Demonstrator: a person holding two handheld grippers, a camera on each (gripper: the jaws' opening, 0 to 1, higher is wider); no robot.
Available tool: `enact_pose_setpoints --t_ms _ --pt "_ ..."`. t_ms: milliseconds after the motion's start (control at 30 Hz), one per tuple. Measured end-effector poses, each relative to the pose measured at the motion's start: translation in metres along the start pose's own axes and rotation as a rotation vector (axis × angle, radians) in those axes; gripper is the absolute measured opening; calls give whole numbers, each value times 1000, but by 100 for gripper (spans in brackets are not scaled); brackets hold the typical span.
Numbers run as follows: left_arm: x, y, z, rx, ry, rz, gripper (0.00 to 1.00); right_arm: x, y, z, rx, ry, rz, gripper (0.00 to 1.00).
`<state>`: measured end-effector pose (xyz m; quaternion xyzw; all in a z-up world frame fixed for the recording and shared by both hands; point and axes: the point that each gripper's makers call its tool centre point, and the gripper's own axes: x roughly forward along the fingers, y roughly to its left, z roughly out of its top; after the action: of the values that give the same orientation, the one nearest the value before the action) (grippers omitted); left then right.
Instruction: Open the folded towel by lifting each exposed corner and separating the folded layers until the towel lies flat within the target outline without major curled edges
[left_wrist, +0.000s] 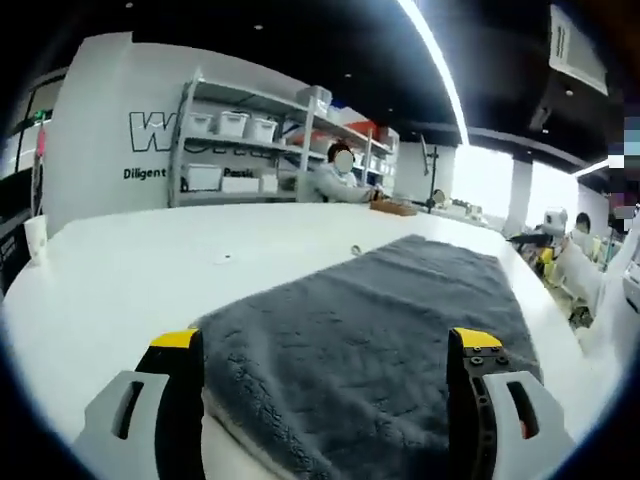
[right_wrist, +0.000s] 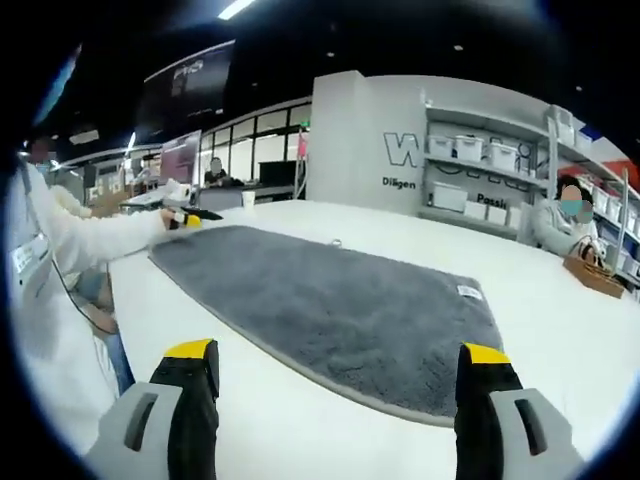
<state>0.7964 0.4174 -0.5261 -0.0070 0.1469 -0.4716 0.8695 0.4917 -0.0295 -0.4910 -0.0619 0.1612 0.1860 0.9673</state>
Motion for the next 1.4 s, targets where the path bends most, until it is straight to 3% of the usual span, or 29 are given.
enact_pose_setpoints --t_ms 333,533,867,967,1067,1200,1400 --pt "22 19 -16 -34 58 25 100 1 3 2 -10 5 14 99" --pt "23 30 -12 -61 51 43 99 1 0 -1 -6 13 10 99" --pt "18 32 -11 -18 77 85 100 2 -8 -9 1 30 1 99" --pt "6 24 1 -22 30 90 100 -1 -11 -10 3 31 -7 99" --pt "-7 10 7 7 22 90 100 -4 -15 -12 7 31 -17 99" --pt "-30 -18 12 41 16 86 100 -8 -21 -17 11 40 -34 99" --pt "-73 -67 17 42 -41 61 100 -11 -28 -22 19 43 -52 99"
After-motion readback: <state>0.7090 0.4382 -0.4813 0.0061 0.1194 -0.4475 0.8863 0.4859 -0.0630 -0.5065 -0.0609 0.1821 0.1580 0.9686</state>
